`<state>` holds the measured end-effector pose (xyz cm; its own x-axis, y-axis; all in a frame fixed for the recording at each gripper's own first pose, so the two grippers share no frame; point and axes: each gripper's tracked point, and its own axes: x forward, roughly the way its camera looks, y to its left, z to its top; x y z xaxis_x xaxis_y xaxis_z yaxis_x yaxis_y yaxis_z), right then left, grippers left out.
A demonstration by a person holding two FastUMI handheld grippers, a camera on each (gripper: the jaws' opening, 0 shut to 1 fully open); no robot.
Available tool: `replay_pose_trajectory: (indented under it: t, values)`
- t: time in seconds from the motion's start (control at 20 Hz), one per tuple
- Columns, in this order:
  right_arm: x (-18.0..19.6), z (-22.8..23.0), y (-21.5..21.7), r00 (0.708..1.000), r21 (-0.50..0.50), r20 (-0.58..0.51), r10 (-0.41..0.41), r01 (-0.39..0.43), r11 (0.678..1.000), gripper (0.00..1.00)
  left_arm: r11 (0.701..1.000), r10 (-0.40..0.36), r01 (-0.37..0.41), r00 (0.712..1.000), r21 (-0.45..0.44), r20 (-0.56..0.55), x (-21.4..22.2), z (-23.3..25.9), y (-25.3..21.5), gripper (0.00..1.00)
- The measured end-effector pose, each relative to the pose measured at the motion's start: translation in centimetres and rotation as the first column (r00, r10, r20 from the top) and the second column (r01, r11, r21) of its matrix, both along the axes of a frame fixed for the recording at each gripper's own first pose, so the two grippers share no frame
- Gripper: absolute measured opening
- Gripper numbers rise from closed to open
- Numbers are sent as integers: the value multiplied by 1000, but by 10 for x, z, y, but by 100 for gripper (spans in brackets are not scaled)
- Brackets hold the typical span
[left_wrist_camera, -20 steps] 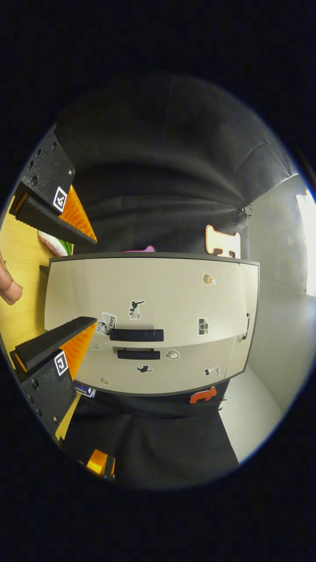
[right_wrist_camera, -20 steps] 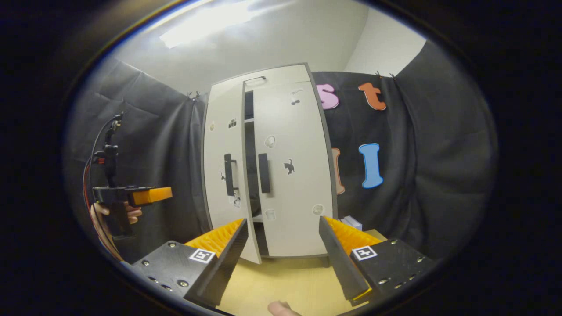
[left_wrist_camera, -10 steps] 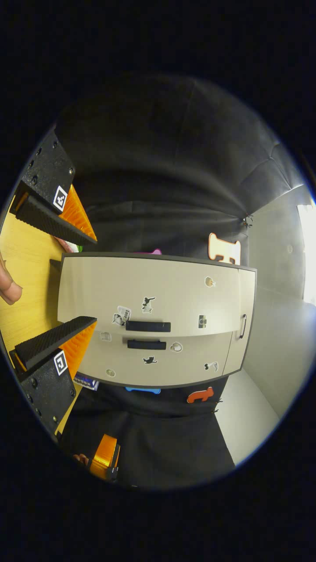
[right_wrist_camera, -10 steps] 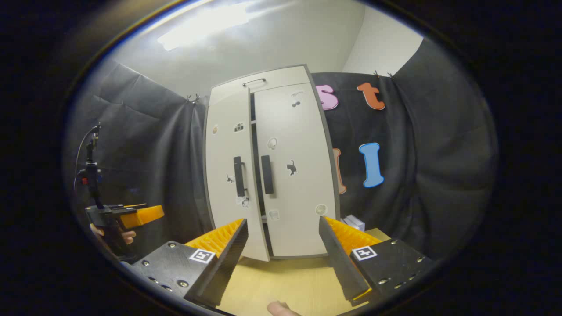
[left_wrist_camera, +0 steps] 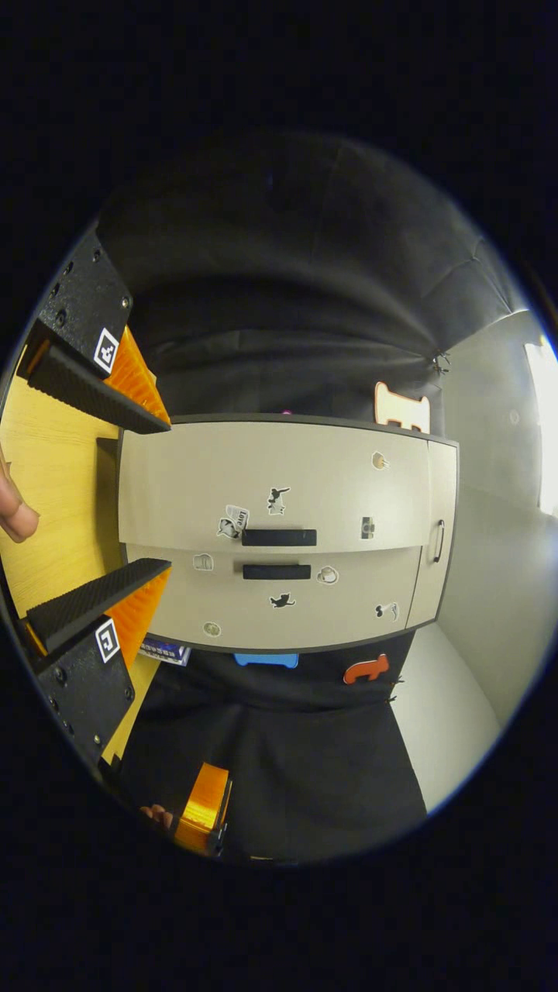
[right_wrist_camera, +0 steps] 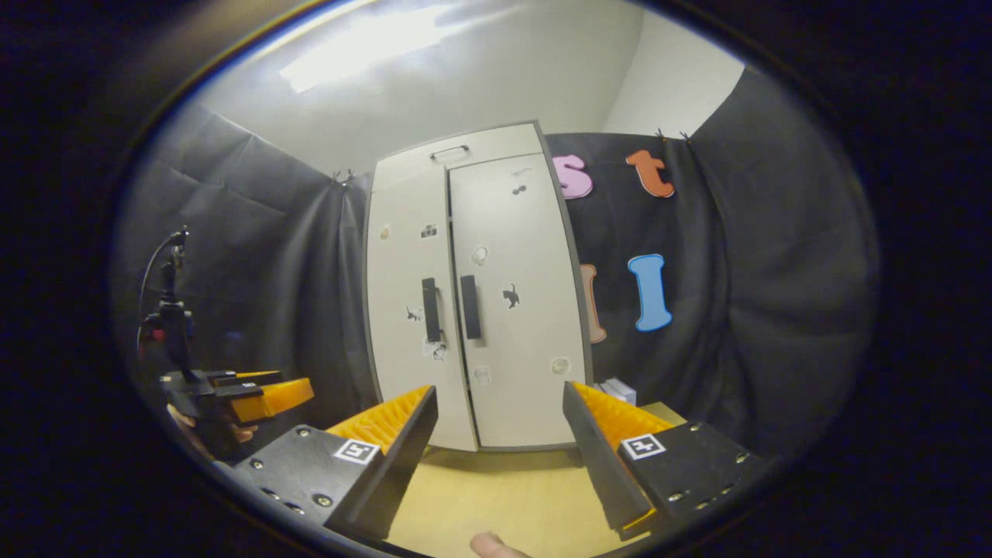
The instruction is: Grab one shoe with the right hand and put it into the shoe cabinet, grab the other shoe with the left hand and put it into the shoe cabinet; then close the right door with the right hand and the left door with the left hand.
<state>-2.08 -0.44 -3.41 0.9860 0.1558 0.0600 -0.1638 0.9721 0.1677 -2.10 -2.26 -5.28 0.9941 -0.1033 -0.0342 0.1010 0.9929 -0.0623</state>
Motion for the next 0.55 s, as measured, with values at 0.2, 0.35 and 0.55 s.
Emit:
replay_pose_trajectory:
  t: [0.2, 0.35, 0.55]
  values:
    - [-11, 7, -9, 999, -10, 37, -9, 9, 1000, 98, 1000, -3, 2, 1000, 17, 22, -4, 8, -9, 99]
    - [-21, -3, -3, 999, -53, 35, 39, -37, 998, 98, 999, -31, 31, 999, 31, 8, -4, 6, -20, 99]
    - [-26, -13, -6, 999, -131, 39, 35, -29, 991, 98, 1000, -22, 22, 1000, 18, -1, 0, 6, -23, 99]
